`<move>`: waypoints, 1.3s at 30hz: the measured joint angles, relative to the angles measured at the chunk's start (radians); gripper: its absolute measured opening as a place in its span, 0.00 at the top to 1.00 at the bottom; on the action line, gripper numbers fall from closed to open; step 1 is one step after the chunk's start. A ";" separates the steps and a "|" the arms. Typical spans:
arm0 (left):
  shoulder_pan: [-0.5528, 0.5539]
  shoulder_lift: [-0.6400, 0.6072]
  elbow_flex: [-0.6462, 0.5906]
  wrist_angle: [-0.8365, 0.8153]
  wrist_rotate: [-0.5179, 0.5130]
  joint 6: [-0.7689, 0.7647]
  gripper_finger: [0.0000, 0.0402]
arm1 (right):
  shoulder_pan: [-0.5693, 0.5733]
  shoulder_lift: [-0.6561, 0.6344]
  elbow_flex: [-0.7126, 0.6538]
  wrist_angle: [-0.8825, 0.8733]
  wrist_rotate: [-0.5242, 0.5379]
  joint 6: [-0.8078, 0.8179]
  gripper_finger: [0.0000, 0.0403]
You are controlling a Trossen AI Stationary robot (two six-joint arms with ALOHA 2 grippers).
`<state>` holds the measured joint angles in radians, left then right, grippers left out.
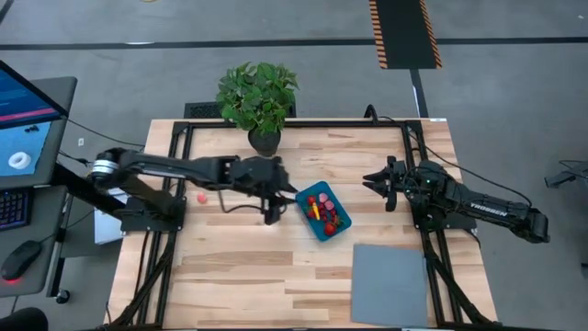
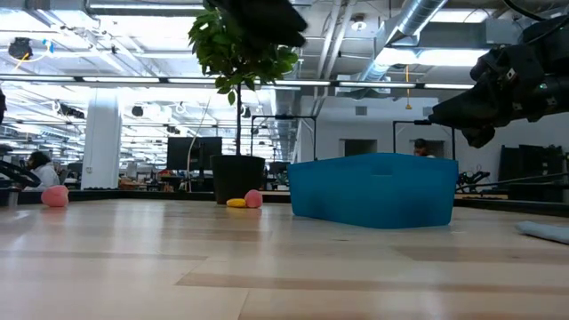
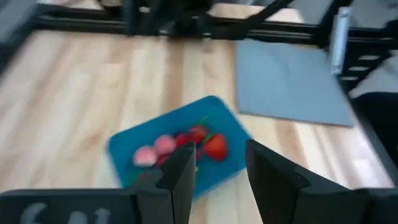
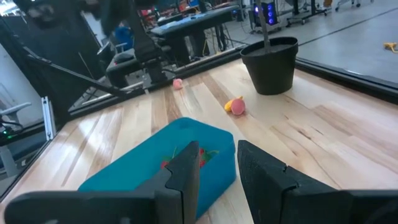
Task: Pick and placing Produce into tupperware
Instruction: Put the left apricot into the blue bin
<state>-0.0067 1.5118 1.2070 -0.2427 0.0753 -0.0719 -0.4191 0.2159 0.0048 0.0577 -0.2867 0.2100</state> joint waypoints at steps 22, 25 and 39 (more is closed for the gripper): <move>-0.219 -0.502 -0.145 -0.535 -0.528 -0.282 0.68 | 0.000 0.002 0.000 -0.001 0.000 0.000 0.67; -0.250 -0.637 -0.252 -0.495 -0.515 -0.294 0.68 | 0.000 0.002 0.000 -0.001 0.000 0.000 0.67; -0.192 -0.911 -0.419 -0.991 -0.650 -0.966 0.68 | 0.000 0.002 0.000 -0.001 0.000 0.000 0.67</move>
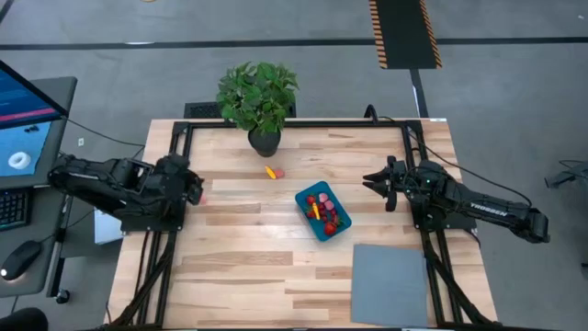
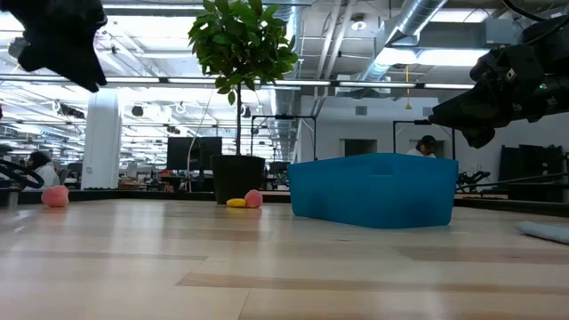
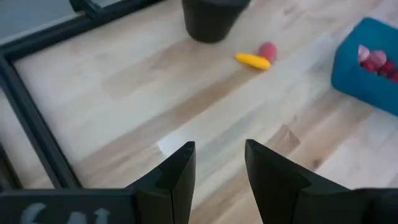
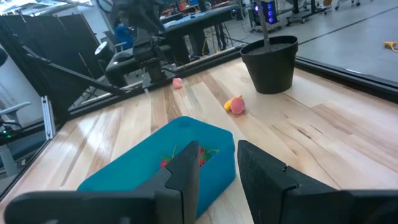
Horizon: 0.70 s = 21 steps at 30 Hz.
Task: Pick and placing Produce into tupperware
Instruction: Put the left apricot into the blue bin
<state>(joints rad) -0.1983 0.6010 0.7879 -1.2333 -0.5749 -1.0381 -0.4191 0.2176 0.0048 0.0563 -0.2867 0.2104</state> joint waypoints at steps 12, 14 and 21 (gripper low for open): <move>0.087 0.105 -0.071 -0.054 0.261 0.000 0.68 | 0.000 0.000 0.000 0.000 0.000 0.000 0.67; 0.105 0.119 -0.081 -0.039 0.261 0.010 0.68 | 0.000 0.000 0.000 0.000 0.000 0.000 0.67; 0.197 0.167 -0.128 0.017 0.353 0.011 0.68 | 0.000 0.000 0.000 0.000 0.000 0.000 0.67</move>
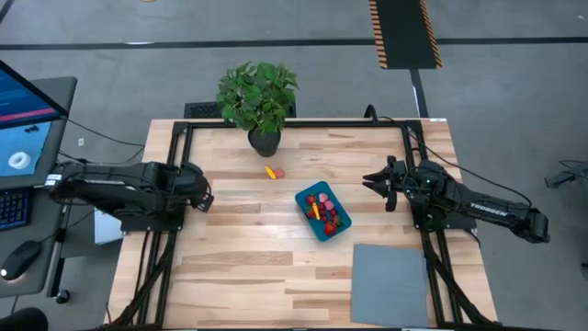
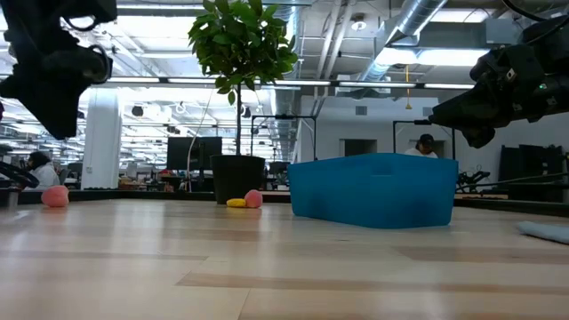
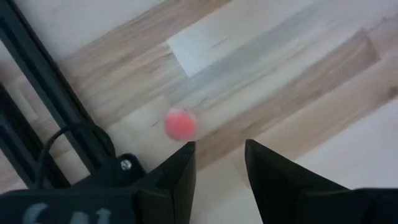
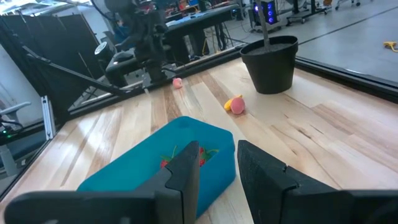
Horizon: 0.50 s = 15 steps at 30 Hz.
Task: Pick and placing Produce into tupperware
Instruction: Put the left apricot into the blue bin
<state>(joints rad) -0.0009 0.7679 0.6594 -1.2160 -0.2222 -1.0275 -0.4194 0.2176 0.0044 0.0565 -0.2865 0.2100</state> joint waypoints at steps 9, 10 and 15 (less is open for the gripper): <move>0.122 0.095 -0.002 -0.008 0.028 -0.008 0.68 | 0.000 0.000 0.000 0.000 0.000 0.000 0.67; 0.134 0.117 -0.002 -0.005 0.024 -0.008 0.68 | 0.000 0.000 0.000 0.000 0.000 0.000 0.67; 0.175 0.236 -0.002 0.014 0.032 0.040 0.68 | 0.000 0.000 0.000 0.000 0.000 0.000 0.67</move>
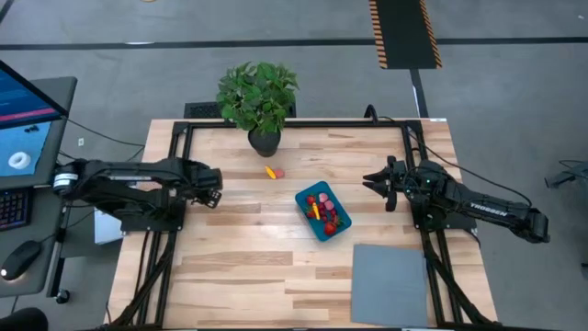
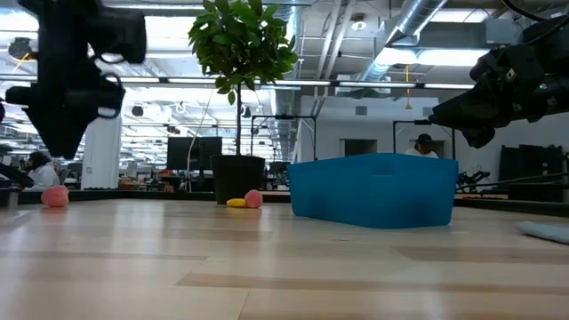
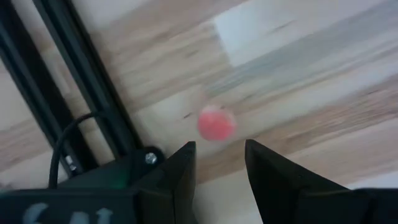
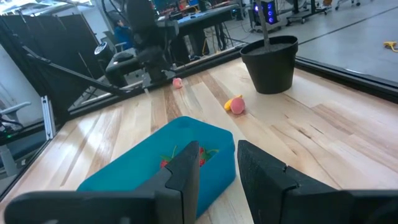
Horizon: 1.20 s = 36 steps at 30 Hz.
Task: Pick and placing Produce into tupperware
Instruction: Put the left apricot into the blue bin
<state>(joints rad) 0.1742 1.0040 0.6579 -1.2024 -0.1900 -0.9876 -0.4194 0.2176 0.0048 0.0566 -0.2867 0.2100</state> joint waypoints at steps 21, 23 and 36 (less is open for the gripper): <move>0.035 0.305 0.000 0.124 0.091 0.164 0.68 | 0.000 0.000 0.000 0.000 0.000 0.000 0.67; 0.042 0.324 0.000 0.114 0.086 0.166 0.68 | 0.000 0.000 0.000 0.000 0.000 0.000 0.67; 0.080 0.373 0.000 0.125 0.042 0.224 0.68 | 0.000 0.000 0.000 0.000 0.000 0.000 0.67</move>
<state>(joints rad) 0.2539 1.3769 0.6582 -1.0771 -0.1479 -0.7636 -0.4192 0.2176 0.0048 0.0563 -0.2867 0.2101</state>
